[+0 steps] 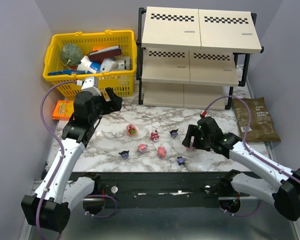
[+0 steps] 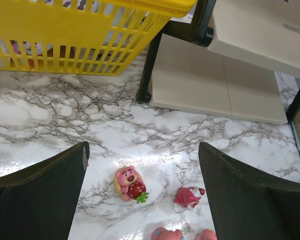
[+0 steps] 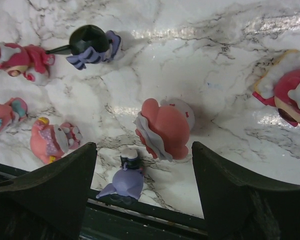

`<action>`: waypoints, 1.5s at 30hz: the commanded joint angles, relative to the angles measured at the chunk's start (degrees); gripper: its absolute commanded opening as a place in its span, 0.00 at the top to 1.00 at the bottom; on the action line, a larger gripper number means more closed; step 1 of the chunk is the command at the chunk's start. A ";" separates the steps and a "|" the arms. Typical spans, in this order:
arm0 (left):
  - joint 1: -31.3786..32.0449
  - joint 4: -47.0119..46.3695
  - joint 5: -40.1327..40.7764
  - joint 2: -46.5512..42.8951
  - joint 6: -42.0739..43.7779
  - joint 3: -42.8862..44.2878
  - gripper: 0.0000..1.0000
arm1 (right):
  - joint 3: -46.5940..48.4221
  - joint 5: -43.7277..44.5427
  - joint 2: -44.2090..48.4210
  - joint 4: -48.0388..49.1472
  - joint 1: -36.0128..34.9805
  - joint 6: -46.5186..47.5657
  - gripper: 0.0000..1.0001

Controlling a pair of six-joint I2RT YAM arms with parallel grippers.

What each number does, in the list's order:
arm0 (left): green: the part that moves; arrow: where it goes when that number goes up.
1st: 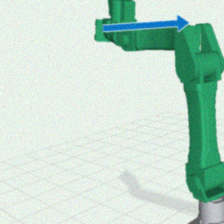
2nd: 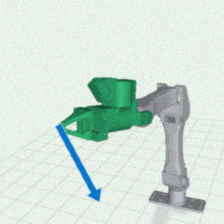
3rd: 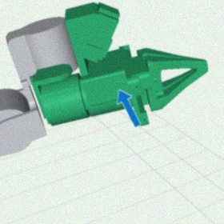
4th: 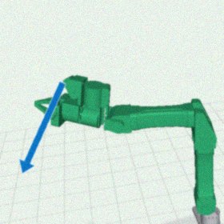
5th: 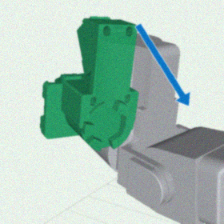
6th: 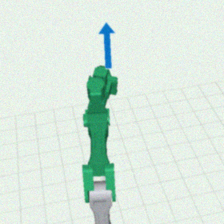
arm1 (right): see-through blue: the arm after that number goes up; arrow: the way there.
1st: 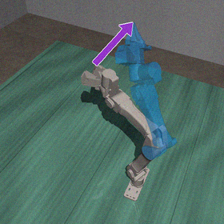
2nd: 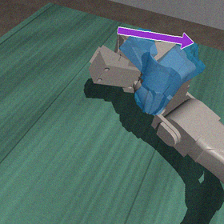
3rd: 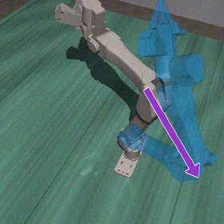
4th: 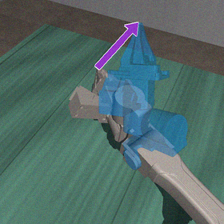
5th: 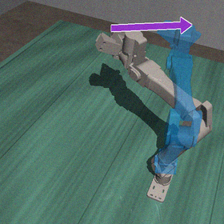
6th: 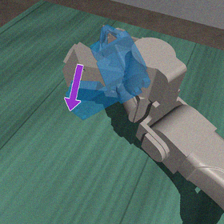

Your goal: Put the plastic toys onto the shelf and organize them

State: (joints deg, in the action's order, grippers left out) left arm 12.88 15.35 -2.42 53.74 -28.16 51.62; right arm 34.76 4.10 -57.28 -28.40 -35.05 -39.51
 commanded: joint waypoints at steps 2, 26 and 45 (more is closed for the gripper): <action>0.65 -1.82 -1.45 0.14 -0.40 -0.20 0.01 | -1.72 2.93 -3.36 2.56 -1.78 -0.66 0.17; 0.65 -1.56 -1.98 -0.47 -0.05 -0.99 0.01 | -2.68 10.04 -2.13 -9.65 -3.10 -12.87 0.26; 0.65 -1.29 -2.60 -0.83 -0.05 -1.34 0.01 | -3.30 9.63 2.07 -5.90 -3.10 -6.67 0.22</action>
State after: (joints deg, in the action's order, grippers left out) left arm 13.26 15.07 -3.70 53.78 -28.21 50.85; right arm 32.88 16.53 -58.61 -39.83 -37.78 -53.06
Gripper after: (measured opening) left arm 0.988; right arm 0.719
